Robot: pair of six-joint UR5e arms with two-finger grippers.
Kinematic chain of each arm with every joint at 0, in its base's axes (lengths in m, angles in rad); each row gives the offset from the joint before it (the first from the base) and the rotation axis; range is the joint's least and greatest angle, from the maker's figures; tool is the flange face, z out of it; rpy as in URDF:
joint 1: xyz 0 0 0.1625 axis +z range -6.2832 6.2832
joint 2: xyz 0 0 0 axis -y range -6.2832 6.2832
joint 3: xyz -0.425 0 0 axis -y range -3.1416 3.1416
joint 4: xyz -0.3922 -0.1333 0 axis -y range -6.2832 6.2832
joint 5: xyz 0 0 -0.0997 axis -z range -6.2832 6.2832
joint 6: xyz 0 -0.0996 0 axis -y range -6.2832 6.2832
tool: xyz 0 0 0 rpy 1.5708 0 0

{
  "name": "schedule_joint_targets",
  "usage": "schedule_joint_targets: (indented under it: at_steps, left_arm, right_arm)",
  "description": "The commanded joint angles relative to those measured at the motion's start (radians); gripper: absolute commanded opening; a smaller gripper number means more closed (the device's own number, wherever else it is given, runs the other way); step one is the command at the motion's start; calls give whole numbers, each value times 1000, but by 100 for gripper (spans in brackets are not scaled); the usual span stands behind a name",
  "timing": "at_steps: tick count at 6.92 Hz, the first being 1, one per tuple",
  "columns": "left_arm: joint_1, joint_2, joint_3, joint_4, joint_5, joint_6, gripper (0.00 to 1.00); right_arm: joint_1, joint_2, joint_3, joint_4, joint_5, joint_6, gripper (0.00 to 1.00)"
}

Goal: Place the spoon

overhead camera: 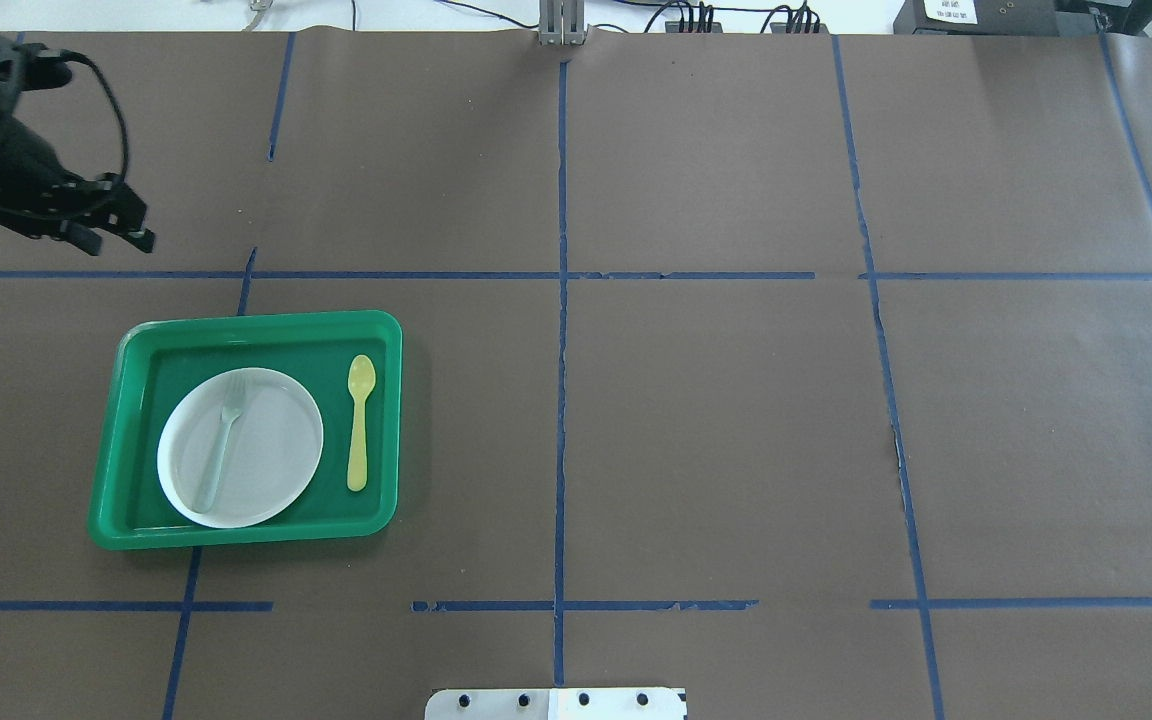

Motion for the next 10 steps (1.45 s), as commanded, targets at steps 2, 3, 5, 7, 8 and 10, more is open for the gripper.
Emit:
schedule_joint_targets:
  at_steps: [2, 3, 5, 7, 8, 10]
  left_arm:
    - [-293, 34, 93, 202, -3, 475, 65]
    - [-328, 35, 101, 249, -3, 521, 65]
    - [-383, 32, 97, 308, -3, 523, 70]
    - [-400, 72, 54, 319, -6, 533, 100]
    - [-397, 113, 29, 311, -9, 533, 100]
    - [-403, 129, 8, 311, -72, 533, 100]
  right_arm:
    - [0, 0, 0, 0, -1, 0, 100]
    - [0, 0, 0, 0, -1, -2, 100]
    - [0, 0, 0, 0, 1, 0, 100]
    - [0, 0, 0, 0, -1, 0, 100]
    - [0, 0, 0, 0, 1, -2, 100]
    - [0, 0, 0, 0, -1, -2, 100]
